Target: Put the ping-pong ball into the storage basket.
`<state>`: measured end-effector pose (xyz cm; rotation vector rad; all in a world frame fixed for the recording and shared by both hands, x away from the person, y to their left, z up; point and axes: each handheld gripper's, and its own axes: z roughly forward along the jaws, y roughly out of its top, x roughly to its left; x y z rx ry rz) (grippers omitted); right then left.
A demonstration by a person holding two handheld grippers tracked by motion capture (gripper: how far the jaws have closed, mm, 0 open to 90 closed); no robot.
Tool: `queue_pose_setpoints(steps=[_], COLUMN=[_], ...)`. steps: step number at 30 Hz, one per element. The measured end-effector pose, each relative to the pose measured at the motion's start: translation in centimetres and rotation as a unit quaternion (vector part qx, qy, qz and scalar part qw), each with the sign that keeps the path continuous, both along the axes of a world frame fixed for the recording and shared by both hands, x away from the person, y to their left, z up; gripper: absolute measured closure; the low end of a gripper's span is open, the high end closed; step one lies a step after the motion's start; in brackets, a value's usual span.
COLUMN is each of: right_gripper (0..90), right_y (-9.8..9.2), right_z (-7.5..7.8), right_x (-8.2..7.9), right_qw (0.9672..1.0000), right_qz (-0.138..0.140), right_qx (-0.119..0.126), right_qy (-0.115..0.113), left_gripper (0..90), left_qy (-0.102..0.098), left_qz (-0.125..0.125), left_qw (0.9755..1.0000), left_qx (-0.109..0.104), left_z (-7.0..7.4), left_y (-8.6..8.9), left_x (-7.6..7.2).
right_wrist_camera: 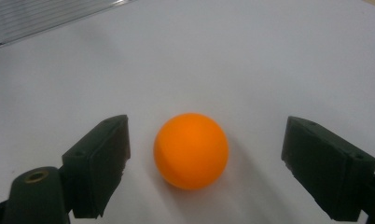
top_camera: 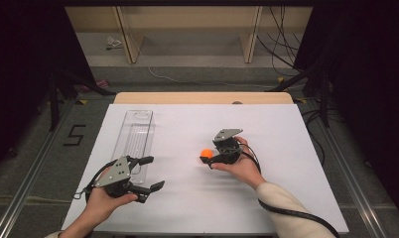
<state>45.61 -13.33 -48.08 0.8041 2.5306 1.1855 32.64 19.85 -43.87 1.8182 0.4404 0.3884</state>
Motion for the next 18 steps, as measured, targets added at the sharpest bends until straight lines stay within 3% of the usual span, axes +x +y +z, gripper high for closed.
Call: queue_pose_setpoints(steps=[7,18], right_gripper=[16.7,29.9], right_y=[0.38,0.73], right_z=[-0.53,-0.97], right_x=[0.36,0.54], right_qw=[0.9999,0.9997], right_qz=[0.006,0.014], right_qx=[-0.007,-0.015], right_qy=[0.004,0.011], left_gripper=[16.0,16.0], left_qy=[0.0,0.0], left_qz=[0.0,-0.001], left_qw=[1.0,1.0], left_qx=[0.0,0.001], left_z=[0.0,-0.02], left_y=[0.01,0.0], left_x=[0.0,0.01])
